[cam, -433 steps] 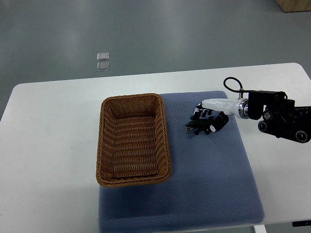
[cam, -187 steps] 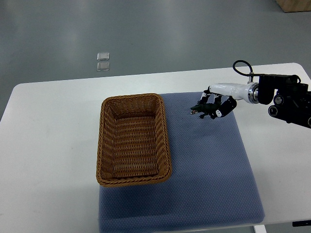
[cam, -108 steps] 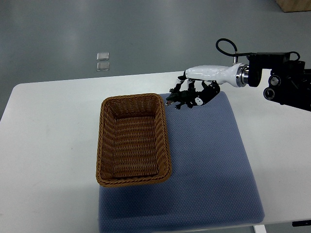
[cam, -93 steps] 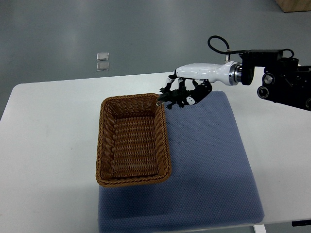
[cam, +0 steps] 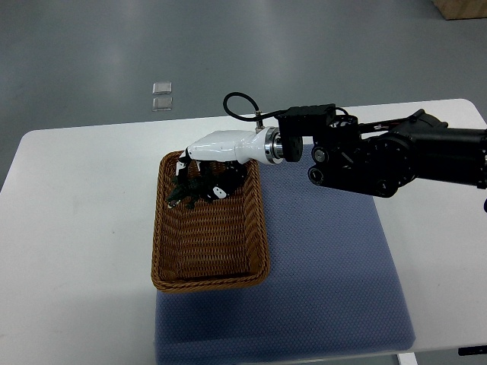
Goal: Place crocodile in brown basket with right hand
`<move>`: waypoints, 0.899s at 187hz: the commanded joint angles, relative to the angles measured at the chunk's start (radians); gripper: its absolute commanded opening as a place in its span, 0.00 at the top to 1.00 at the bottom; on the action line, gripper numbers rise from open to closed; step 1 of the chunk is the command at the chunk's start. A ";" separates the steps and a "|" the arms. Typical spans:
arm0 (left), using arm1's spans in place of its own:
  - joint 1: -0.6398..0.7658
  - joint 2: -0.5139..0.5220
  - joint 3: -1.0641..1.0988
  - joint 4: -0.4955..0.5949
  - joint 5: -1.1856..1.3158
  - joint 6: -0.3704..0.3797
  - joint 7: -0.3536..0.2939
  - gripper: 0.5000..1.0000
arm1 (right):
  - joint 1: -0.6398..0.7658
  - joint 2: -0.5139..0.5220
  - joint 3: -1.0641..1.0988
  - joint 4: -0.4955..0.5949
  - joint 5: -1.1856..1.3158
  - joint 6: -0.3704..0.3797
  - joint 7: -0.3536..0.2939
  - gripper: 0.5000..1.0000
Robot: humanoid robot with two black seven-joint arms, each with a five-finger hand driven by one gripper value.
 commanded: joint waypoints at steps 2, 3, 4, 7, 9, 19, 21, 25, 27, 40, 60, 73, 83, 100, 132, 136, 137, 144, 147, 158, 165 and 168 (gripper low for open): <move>0.000 0.000 0.000 0.001 0.000 0.000 0.000 0.00 | -0.037 0.025 -0.009 -0.022 -0.002 -0.012 -0.001 0.99; 0.000 0.000 0.001 0.001 0.000 0.000 0.000 0.00 | -0.043 0.026 -0.009 -0.025 -0.002 -0.012 -0.001 0.98; 0.000 0.000 0.001 0.001 0.000 0.000 0.000 0.00 | -0.043 0.026 -0.009 -0.025 -0.002 -0.012 -0.001 0.98; 0.000 0.000 0.001 0.001 0.000 0.000 0.000 0.00 | -0.051 0.029 -0.011 -0.031 -0.002 -0.012 -0.001 0.96; 0.000 0.000 0.001 0.001 0.000 0.000 0.000 0.00 | -0.051 0.029 -0.011 -0.031 -0.002 -0.012 -0.001 0.96; 0.000 0.000 0.000 0.001 0.000 0.000 0.001 0.00 | -0.071 0.034 -0.009 -0.042 -0.002 -0.012 -0.001 0.89; 0.000 0.000 0.001 -0.001 0.000 0.000 0.000 0.00 | -0.072 0.034 -0.009 -0.043 -0.002 -0.012 -0.001 0.87; 0.000 0.000 0.001 -0.001 0.000 0.000 0.000 0.00 | -0.077 0.034 -0.009 -0.043 -0.001 -0.012 -0.001 0.84; 0.000 0.000 0.001 0.001 0.000 0.000 0.000 0.00 | -0.078 0.034 -0.009 -0.043 -0.001 -0.012 -0.001 0.82; 0.000 0.000 0.001 0.001 0.000 0.000 0.001 0.00 | -0.083 0.037 -0.006 -0.043 0.004 -0.012 -0.001 0.64; 0.000 0.000 0.000 0.001 0.000 0.000 0.001 0.00 | -0.086 0.045 -0.006 -0.043 0.016 -0.010 0.001 0.26; 0.000 0.000 0.000 0.001 0.000 0.000 0.000 0.00 | -0.086 0.045 -0.006 -0.043 0.018 -0.010 0.001 0.16; 0.000 0.000 0.001 -0.001 0.000 0.000 0.000 0.00 | -0.087 0.045 -0.006 -0.045 0.019 -0.009 0.001 0.15; 0.000 0.000 0.000 -0.001 0.000 0.000 0.000 0.00 | -0.086 0.034 -0.002 -0.043 0.027 -0.010 0.001 0.15; 0.000 0.000 0.001 -0.001 0.000 0.000 0.000 0.00 | -0.091 -0.033 0.070 -0.042 0.085 -0.005 0.001 0.15; 0.000 0.000 0.001 -0.001 0.000 0.000 0.000 0.00 | -0.092 -0.044 0.093 -0.040 0.104 -0.001 0.001 0.15; 0.000 0.000 0.001 -0.001 0.000 0.000 0.000 0.00 | -0.092 -0.044 0.094 -0.040 0.104 -0.001 0.001 0.15; 0.000 0.000 0.001 -0.001 0.000 0.000 0.001 0.00 | -0.103 -0.058 0.126 -0.038 0.139 0.002 0.001 0.15; 0.000 0.000 0.001 0.001 0.000 0.000 0.000 0.00 | -0.113 -0.067 0.146 -0.040 0.168 0.004 0.001 0.15; 0.000 0.000 0.000 0.001 0.000 0.000 0.000 0.00 | -0.141 -0.089 0.192 -0.040 0.252 0.005 -0.001 0.15; 0.000 0.000 0.000 0.001 0.000 0.000 0.001 0.00 | -0.155 -0.113 0.227 -0.040 0.334 0.007 -0.004 0.15; 0.000 0.000 0.000 0.001 0.000 0.000 0.001 0.00 | -0.157 -0.119 0.236 -0.040 0.355 0.007 -0.004 0.15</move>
